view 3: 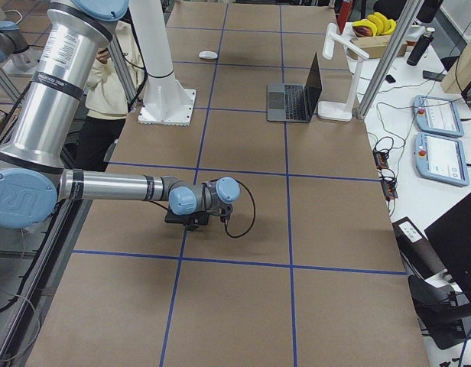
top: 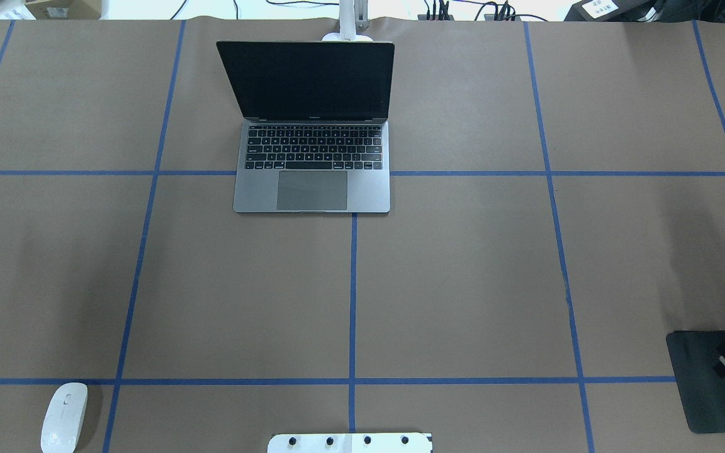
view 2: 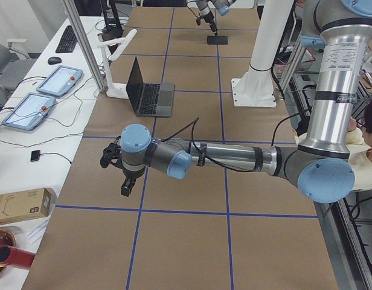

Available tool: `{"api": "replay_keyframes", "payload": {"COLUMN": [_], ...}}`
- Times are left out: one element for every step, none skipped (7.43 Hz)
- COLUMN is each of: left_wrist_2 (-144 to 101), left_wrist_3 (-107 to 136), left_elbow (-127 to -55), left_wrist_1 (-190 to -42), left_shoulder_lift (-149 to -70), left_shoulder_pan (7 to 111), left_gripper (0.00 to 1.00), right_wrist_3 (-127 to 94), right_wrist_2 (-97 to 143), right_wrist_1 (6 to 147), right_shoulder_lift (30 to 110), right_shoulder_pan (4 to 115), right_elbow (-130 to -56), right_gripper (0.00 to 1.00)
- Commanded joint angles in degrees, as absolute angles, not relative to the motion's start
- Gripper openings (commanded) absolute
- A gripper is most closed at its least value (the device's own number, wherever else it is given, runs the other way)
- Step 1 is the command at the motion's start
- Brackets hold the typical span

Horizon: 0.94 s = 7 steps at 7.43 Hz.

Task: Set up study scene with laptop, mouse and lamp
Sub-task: 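Grasp the dark grey mouse pad edge with the right gripper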

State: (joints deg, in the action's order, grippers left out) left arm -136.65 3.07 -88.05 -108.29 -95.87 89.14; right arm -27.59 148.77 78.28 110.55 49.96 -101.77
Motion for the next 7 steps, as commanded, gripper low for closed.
{"api": "replay_keyframes", "payload": {"left_wrist_2": [-138.6,-138.7,-138.7,-138.8,-138.8,-138.8,-138.8], "left_wrist_3": [0.8,0.6,0.6,0.6,0.6,0.6,0.6], "left_elbow": [-87.8,-88.0,-87.9,-87.9,-87.9,-87.9,-88.0], "left_wrist_1": [-107.7,-107.1,-107.1,-107.1,-107.1,-107.1,-107.1], "left_shoulder_lift": [-95.9,-95.9,-95.9,-95.9,-95.9,-95.9,-95.9], "left_shoulder_pan": [90.7,91.1,91.2,91.6,91.7,91.7,91.8], "left_gripper": [1.0,1.0,1.0,1.0,1.0,1.0,1.0], "right_wrist_3": [-33.5,-34.2,-35.2,-37.4,-37.5,-37.5,-37.5], "right_wrist_2": [145.2,144.6,143.5,143.0,142.0,140.9,140.1], "right_wrist_1": [78.1,78.1,78.1,78.1,78.1,78.1,78.1], "right_shoulder_lift": [109.4,109.2,109.2,109.2,109.3,109.5,109.5], "right_shoulder_pan": [44.8,44.0,43.5,43.3,43.0,43.0,42.9], "right_elbow": [-102.0,-102.3,-102.6,-103.1,-103.5,-103.7,-103.8], "right_gripper": [1.0,1.0,0.92,0.42,0.0,0.0,0.0]}}
